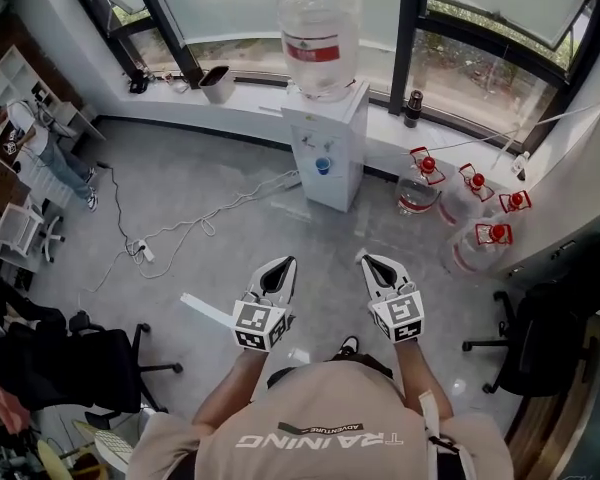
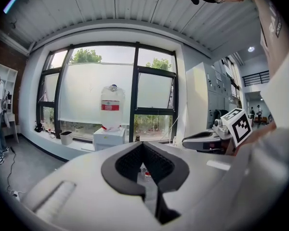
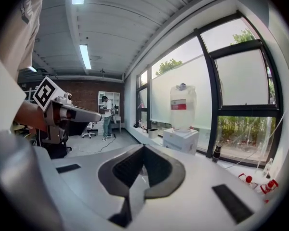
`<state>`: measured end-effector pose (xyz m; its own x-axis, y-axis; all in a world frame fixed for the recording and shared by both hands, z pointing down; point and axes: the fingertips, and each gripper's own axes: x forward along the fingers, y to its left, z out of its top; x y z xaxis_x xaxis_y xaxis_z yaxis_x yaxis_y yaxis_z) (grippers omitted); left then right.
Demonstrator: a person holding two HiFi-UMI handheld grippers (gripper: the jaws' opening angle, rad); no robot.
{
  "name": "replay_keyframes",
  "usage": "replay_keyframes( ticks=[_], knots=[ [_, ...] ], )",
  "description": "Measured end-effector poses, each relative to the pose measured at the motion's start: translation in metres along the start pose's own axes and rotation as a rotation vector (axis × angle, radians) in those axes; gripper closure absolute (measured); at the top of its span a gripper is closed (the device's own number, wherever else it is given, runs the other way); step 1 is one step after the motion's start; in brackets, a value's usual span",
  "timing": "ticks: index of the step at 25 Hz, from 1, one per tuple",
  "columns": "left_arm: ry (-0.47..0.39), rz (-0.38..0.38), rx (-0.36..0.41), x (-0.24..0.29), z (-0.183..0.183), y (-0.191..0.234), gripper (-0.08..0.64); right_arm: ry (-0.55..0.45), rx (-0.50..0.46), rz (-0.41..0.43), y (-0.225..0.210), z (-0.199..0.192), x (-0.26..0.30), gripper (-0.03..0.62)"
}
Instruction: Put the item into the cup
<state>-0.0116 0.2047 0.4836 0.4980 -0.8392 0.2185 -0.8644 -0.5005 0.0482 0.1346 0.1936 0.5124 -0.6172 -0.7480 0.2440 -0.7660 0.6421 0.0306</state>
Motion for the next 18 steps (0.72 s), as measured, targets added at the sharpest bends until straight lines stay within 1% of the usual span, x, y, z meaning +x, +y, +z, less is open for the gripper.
replay_keyframes(
  ticks=[6, 11, 14, 18],
  knots=[
    [0.000, 0.064, -0.013, 0.022, 0.005, 0.009, 0.552, 0.001, -0.007, 0.069, -0.022, 0.002, 0.025, 0.581],
    [0.002, 0.106, -0.028, 0.038, 0.004, 0.019, 0.552, -0.013, 0.005, 0.082, -0.039, 0.014, 0.045, 0.581],
    [-0.002, 0.104, -0.037, 0.046, 0.005, 0.028, 0.552, -0.011, 0.008, 0.069, -0.046, 0.019, 0.058, 0.581],
    [-0.007, 0.080, -0.026, 0.059, 0.008, 0.048, 0.552, -0.012, -0.005, 0.057, -0.051, 0.028, 0.083, 0.581]
  ],
)
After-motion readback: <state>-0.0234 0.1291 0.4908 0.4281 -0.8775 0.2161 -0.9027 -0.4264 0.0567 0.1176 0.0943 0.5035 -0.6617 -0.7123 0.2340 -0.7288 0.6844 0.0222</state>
